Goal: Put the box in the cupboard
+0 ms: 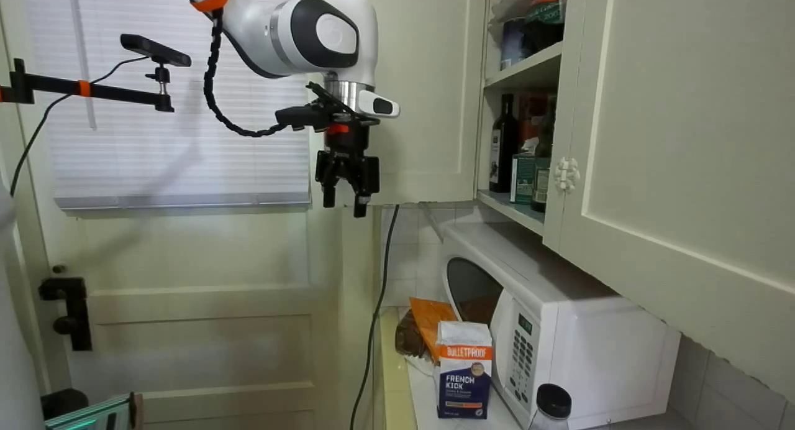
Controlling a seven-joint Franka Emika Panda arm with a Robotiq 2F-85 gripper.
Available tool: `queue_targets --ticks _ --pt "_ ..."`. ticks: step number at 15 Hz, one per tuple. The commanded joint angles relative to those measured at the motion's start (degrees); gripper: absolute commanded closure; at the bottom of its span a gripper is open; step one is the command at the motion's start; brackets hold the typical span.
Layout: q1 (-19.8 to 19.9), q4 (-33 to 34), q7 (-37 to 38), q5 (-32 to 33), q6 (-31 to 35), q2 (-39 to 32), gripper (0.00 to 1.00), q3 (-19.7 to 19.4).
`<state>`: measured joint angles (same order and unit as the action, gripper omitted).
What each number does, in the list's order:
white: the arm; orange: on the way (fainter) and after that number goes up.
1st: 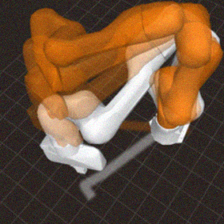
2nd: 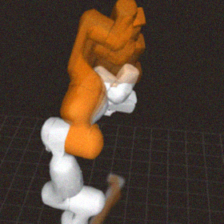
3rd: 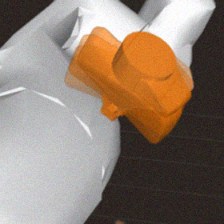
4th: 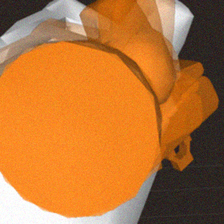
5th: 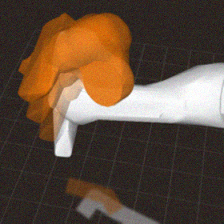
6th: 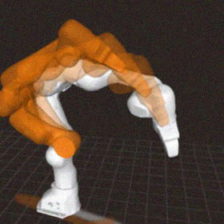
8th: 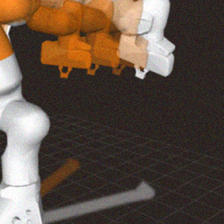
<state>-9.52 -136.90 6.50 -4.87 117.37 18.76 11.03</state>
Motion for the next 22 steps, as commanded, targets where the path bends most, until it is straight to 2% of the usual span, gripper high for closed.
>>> queue_targets --ticks 1,5,8,12,18,22 --pt "3.0 -0.7 8.6 5.0 3.5 -3.6 0.0 0.7" --pt "6.3 -1.8 20.2 9.6 8.1 -8.8 0.0 0.0" --pt "8.2 -3.0 28.3 12.0 15.3 -12.8 0.0 -1.3" --pt "9.3 -2.6 42.4 19.0 19.6 -17.0 0.0 -3.3" --pt "8.0 -0.6 62.9 29.0 16.4 -20.5 0.0 -5.6" --pt "7.3 0.3 68.1 29.7 15.5 -22.4 0.0 -6.5"
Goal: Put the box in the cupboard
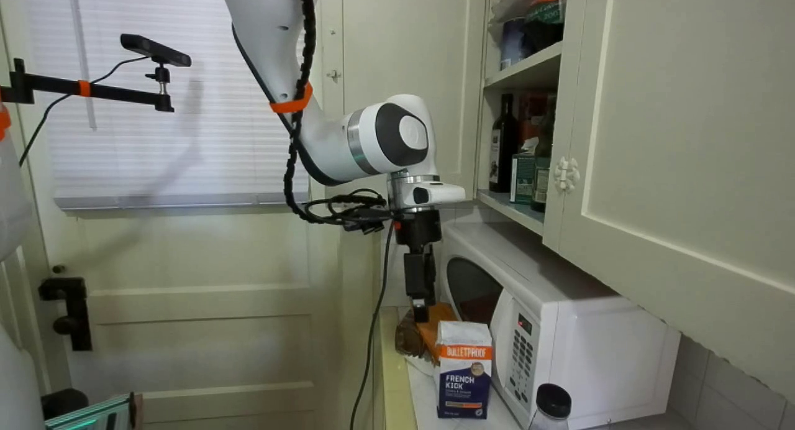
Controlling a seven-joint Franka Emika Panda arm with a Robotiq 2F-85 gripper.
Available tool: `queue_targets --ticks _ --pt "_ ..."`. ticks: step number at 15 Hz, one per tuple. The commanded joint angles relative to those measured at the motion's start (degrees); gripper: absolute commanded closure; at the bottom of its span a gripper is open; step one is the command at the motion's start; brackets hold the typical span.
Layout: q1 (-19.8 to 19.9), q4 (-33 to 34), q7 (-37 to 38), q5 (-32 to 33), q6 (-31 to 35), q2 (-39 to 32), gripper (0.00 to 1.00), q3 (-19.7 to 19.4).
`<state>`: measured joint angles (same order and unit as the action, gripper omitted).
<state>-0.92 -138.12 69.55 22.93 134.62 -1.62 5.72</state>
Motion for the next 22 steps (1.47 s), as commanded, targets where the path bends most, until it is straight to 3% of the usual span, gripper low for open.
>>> queue_targets --ticks 1,3,9,17,22 --pt "-1.4 1.6 5.4 1.5 -1.4 -2.5 0.0 -1.4" --pt "-1.5 1.4 3.4 -0.8 -0.1 -3.1 0.0 -1.6" --pt "-1.8 1.6 2.9 0.1 0.5 -3.7 0.0 -2.2" --pt "-2.3 5.6 -3.0 -3.3 11.2 -11.3 0.0 -3.8" --pt "-3.9 7.9 -5.8 -5.2 14.2 -14.7 0.0 -5.1"
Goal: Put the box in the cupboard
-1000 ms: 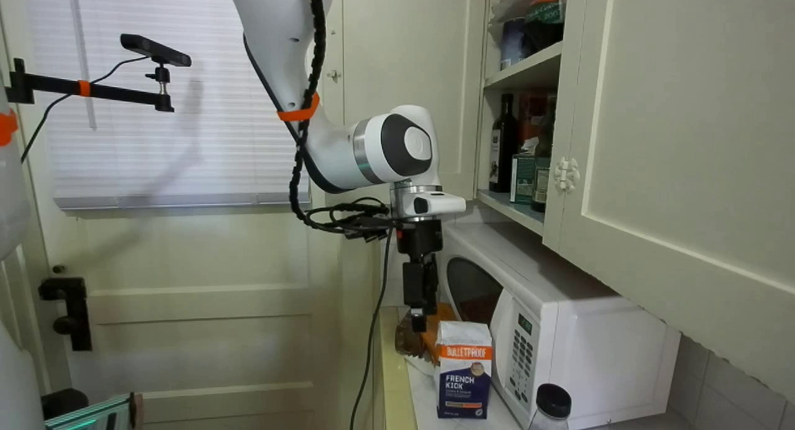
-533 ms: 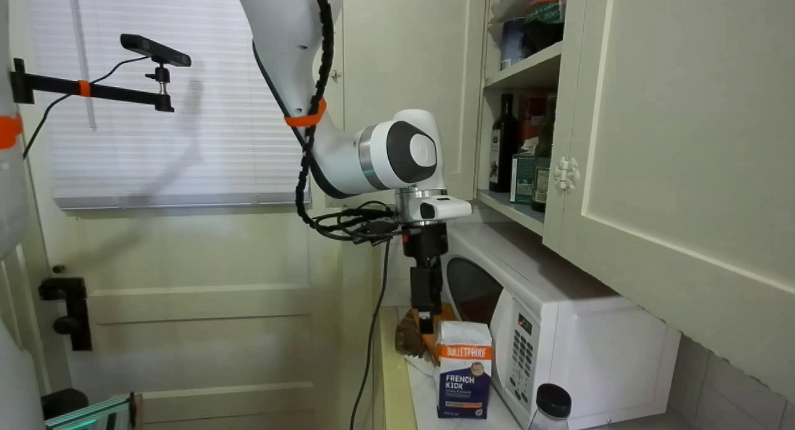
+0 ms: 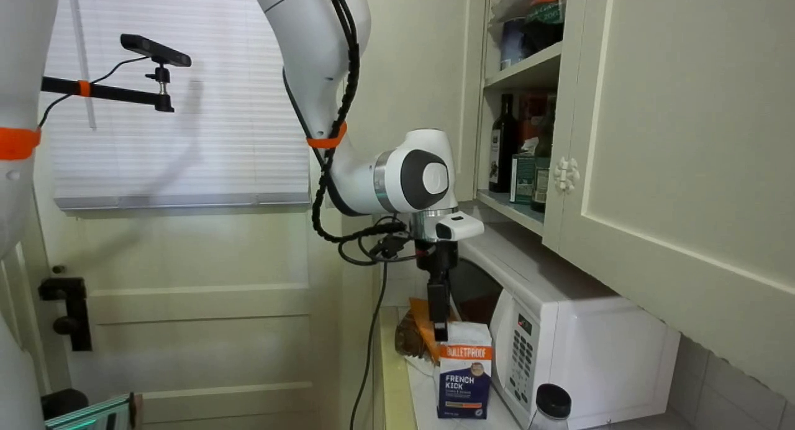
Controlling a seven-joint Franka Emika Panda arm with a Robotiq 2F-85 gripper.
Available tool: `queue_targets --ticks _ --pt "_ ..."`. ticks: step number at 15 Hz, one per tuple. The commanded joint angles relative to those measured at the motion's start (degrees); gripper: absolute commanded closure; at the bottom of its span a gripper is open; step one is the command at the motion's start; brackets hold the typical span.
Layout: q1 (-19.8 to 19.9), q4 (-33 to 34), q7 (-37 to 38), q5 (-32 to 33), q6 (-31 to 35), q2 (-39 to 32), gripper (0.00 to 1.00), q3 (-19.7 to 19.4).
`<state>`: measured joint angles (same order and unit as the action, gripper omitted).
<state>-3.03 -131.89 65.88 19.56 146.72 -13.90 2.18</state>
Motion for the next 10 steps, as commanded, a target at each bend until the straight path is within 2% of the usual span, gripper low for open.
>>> queue_targets --ticks 1,5,6,7,10 --pt "-2.3 2.0 -2.3 -1.9 2.5 -2.9 0.0 -1.9" --pt "-4.2 3.4 -2.1 -1.1 1.6 -4.6 0.0 -3.4" --pt "-4.5 3.6 -2.2 -1.2 1.7 -5.0 0.11 -3.6" --pt "-4.8 3.7 -2.1 -1.2 1.9 -5.3 0.27 -4.0" --pt "-5.4 3.6 -2.5 -1.6 3.0 -6.0 0.51 -4.5"
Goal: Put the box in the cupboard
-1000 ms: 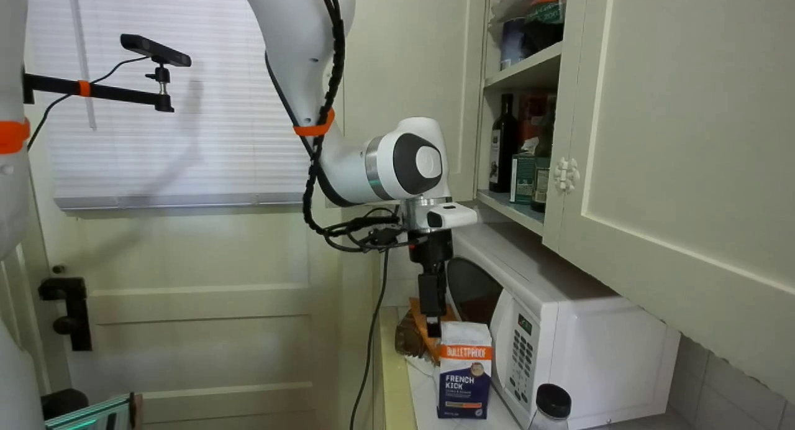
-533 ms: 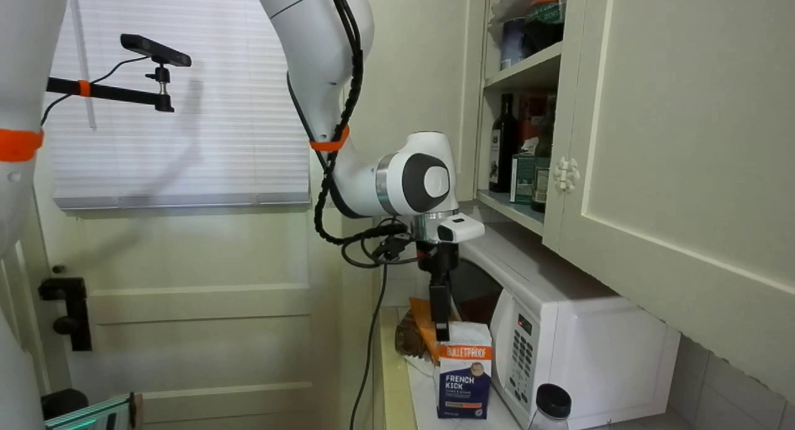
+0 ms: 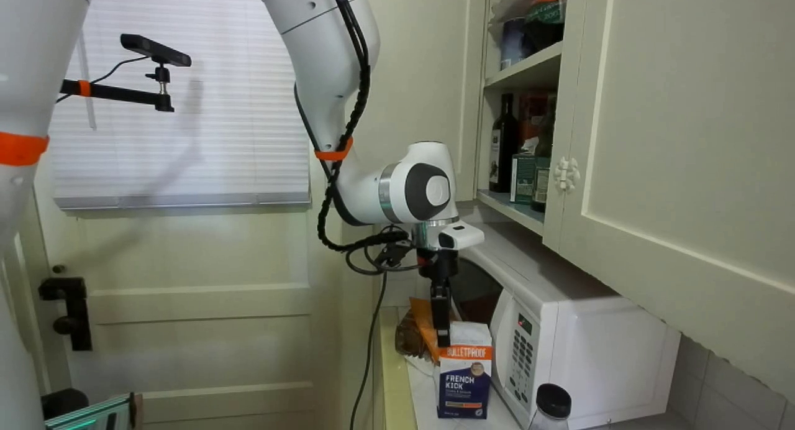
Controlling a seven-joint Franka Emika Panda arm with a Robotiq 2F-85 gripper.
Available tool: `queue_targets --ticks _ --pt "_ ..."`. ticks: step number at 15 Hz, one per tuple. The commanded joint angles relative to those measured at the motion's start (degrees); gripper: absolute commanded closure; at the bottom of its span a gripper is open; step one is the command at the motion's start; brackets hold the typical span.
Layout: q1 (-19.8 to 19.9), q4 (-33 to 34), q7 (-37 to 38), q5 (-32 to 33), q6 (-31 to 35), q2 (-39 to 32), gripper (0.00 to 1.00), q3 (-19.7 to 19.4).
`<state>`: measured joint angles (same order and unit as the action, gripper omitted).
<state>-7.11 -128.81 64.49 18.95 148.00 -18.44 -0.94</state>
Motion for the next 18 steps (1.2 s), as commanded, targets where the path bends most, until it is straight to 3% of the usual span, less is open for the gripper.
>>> queue_targets --ticks 1,5,7,11,18 --pt "-1.8 0.5 -0.5 -0.4 2.1 -1.6 0.58 -1.8" --pt "-4.0 0.2 2.9 0.8 -0.4 -0.3 0.89 -3.8" --pt "-5.2 -0.2 5.0 2.0 -0.8 0.5 0.99 -5.1" --pt "-5.9 -1.2 7.7 1.3 -4.1 2.3 0.97 -5.6" --pt "-2.9 -5.9 2.9 -7.4 -10.6 13.2 0.97 -0.9"
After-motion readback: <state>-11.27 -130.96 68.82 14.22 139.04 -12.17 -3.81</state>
